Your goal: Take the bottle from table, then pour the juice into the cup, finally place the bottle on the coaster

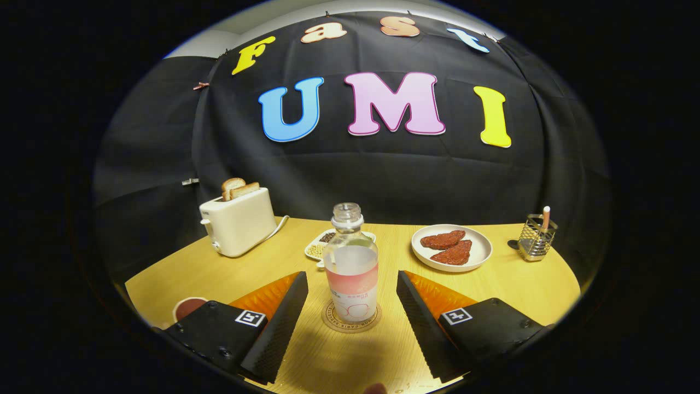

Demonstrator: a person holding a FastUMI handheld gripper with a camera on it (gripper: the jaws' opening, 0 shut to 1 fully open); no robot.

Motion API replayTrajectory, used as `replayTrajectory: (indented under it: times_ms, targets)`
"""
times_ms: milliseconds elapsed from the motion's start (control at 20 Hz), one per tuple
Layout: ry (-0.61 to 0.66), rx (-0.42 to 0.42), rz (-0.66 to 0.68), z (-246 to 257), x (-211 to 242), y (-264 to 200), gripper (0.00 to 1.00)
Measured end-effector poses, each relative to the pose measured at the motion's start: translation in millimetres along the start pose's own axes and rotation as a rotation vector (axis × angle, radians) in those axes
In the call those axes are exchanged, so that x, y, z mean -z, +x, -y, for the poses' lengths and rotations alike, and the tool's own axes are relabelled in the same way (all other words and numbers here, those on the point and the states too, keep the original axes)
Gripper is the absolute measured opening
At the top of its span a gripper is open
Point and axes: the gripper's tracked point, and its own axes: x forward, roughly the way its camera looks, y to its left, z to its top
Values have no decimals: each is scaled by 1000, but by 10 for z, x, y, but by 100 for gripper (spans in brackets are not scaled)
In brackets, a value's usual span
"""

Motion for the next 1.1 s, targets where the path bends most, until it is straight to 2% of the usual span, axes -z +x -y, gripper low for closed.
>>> replayTrajectory:
  times_ms: [150, 300, 500, 800, 1100]
  targets:
    - [-47, 2, 15, -9, -225, -422, 100]
    - [-41, 8, 32, 57, -458, -847, 100]
    - [-48, 72, 61, 287, -764, -1315, 98]
    - [-60, 156, 109, 476, -1092, -1846, 98]
    - [-99, 198, 151, 445, -1273, -2219, 98]
